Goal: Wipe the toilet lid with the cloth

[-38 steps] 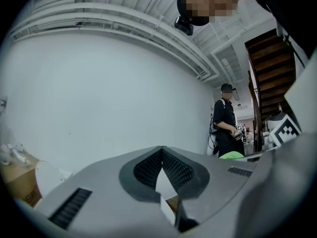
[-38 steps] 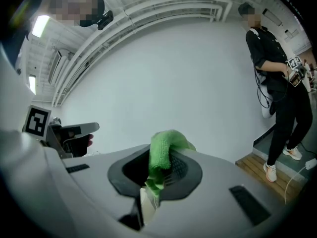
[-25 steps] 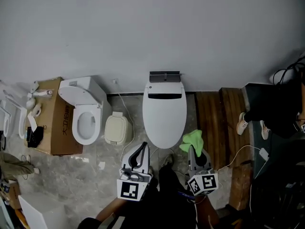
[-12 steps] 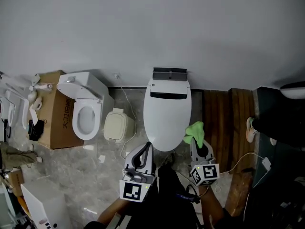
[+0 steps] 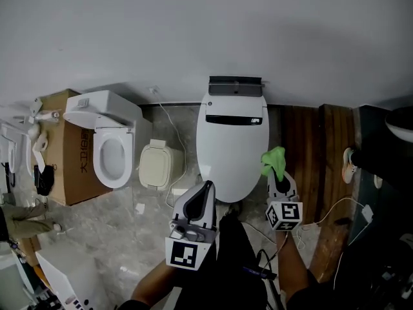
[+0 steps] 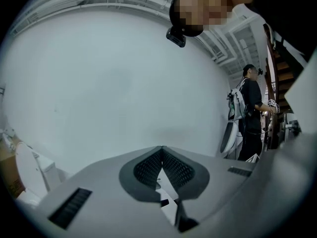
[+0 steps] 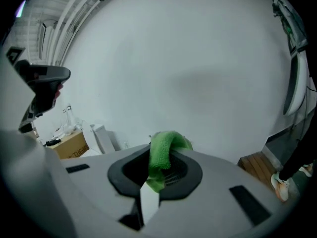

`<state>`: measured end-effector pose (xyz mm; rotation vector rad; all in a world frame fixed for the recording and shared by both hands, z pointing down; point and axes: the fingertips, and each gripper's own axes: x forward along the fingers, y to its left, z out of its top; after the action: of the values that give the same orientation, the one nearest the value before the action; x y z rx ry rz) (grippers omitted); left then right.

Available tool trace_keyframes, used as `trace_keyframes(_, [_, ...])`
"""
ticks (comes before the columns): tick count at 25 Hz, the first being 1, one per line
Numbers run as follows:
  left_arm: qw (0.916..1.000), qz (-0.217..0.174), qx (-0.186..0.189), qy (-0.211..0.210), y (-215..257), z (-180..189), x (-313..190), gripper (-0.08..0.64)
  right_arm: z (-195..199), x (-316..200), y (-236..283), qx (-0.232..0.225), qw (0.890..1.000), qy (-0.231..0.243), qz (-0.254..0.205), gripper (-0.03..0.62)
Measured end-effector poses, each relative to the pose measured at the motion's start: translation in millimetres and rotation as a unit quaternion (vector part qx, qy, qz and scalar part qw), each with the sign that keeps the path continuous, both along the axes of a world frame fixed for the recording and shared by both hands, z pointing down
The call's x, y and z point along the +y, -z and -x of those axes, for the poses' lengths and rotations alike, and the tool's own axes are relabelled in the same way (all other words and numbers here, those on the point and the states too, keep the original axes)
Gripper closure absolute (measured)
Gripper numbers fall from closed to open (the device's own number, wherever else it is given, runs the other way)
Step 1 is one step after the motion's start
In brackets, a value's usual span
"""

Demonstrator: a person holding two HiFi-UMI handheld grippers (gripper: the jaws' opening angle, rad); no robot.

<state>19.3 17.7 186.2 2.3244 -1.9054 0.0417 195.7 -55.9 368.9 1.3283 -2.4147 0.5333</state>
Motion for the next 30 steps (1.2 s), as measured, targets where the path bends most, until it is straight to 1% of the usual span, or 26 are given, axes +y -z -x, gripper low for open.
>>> trace_keyframes(10, [0.9989, 0.038, 0.013, -0.026, -71.8, 32.5, -73.9, 0.552, 11.3, -78.9, -113.2, 0.058, 0.996, -0.042, 0.048, 0.555])
trace_keyframes(13, [0.9983, 0.046, 0.016, -0.031, -95.5, 38.9, -89.1, 0.552, 12.2, -94.7, -149.3, 0.091, 0.993, -0.047, 0.066, 0.555])
trace_keyframes(17, [0.9975, 0.058, 0.014, -0.038, -127.6, 47.1, -105.7, 0.552, 11.2, -110.1, -199.3, 0.147, 0.984, -0.047, 0.094, 0.555])
trace_keyframes(21, [0.9965, 0.071, 0.019, -0.04, -160.1, 56.0, -118.7, 0.552, 11.0, -125.5, -252.8, 0.186, 0.974, -0.031, 0.125, 0.555])
trace_keyframes(25, [0.9959, 0.077, 0.029, -0.037, -187.1, 63.7, -127.3, 0.552, 17.0, -139.6, -297.7, 0.218, 0.967, 0.002, 0.135, 0.555])
trace_keyframes(30, [0.995, 0.084, 0.036, -0.039, -209.9, 66.5, -132.7, 0.552, 17.9, -150.0, -341.0, 0.231, 0.96, 0.027, 0.156, 0.555])
